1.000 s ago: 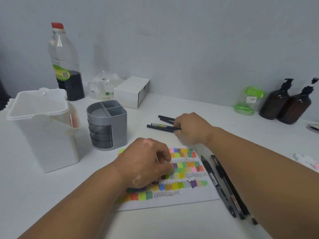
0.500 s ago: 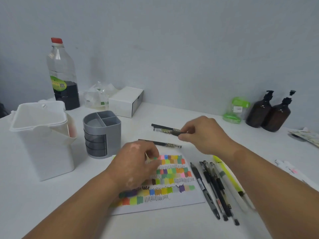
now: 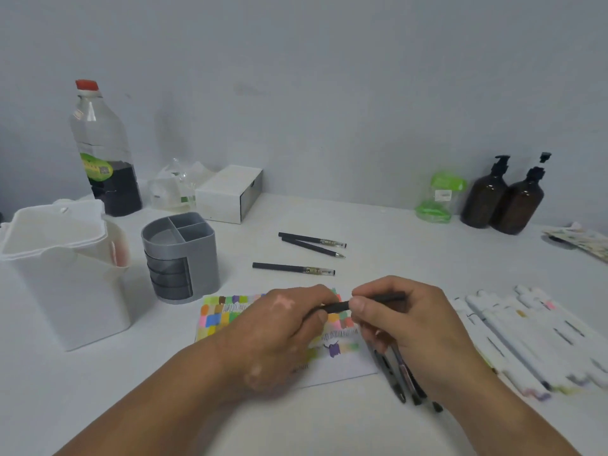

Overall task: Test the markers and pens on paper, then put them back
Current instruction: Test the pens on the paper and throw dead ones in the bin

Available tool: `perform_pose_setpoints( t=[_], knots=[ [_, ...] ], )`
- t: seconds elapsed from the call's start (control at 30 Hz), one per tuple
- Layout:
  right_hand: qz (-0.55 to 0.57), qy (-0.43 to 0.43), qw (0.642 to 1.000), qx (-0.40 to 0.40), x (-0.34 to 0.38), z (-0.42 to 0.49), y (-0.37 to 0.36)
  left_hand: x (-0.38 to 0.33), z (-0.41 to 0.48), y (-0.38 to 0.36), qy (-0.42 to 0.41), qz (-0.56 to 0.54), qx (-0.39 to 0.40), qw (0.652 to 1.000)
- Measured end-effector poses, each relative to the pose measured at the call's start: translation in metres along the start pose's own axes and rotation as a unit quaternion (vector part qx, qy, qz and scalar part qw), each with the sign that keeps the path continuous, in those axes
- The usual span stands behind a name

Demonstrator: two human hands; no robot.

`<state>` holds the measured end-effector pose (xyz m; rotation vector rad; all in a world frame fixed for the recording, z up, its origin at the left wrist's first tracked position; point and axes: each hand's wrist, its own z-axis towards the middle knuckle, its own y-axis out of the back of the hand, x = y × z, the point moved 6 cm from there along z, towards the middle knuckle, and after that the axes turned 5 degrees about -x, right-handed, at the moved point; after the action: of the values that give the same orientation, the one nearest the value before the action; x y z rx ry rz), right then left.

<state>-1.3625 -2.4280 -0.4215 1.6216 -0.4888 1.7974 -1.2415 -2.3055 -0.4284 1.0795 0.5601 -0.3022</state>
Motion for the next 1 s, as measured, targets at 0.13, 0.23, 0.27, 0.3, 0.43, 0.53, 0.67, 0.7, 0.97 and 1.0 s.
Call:
perform_pose_setpoints(
  t=[0.13, 0.23, 0.27, 0.3, 0.43, 0.53, 0.67, 0.7, 0.97, 1.0],
  knots=[
    [0.046, 0.002, 0.999, 0.006, -0.004, -0.003, -0.010, -0.013, -0.001, -0.007, -0.016, -0.029, 0.024, 0.999],
    [0.039, 0.008, 0.999, 0.018, -0.008, -0.004, -0.018, -0.019, -0.002, -0.009, -0.034, -0.035, 0.028, 0.998],
    [0.041, 0.006, 0.999, 0.016, -0.009, -0.005, -0.020, -0.020, -0.002, -0.009, -0.038, -0.031, 0.026, 0.998],
    [0.042, 0.005, 0.999, 0.016, -0.011, -0.005, -0.021, -0.020, -0.001, -0.008, -0.039, -0.028, 0.024, 0.999],
    [0.051, 0.012, 0.999, -0.001, -0.008, -0.003, -0.020, -0.019, 0.000, -0.006, -0.029, -0.034, 0.020, 0.999],
    [0.141, -0.010, 0.985, -0.097, -0.005, 0.001, 0.002, 0.001, -0.002, 0.005, 0.033, -0.027, 0.000, 0.999],
    [0.152, -0.060, 0.980, -0.114, -0.007, 0.001, 0.018, 0.037, -0.006, 0.021, 0.121, 0.064, 0.014, 0.991],
    [0.131, -0.076, 0.985, -0.086, -0.009, -0.001, 0.011, 0.041, -0.006, 0.021, 0.135, 0.072, 0.026, 0.988],
    [-0.092, -0.067, 0.992, 0.059, -0.020, -0.018, -0.039, 0.050, -0.005, 0.016, 0.160, 0.112, 0.063, 0.979],
    [-0.081, -0.079, 0.992, 0.062, -0.022, -0.019, -0.042, 0.051, -0.005, 0.016, 0.161, 0.115, 0.068, 0.978]
  ],
)
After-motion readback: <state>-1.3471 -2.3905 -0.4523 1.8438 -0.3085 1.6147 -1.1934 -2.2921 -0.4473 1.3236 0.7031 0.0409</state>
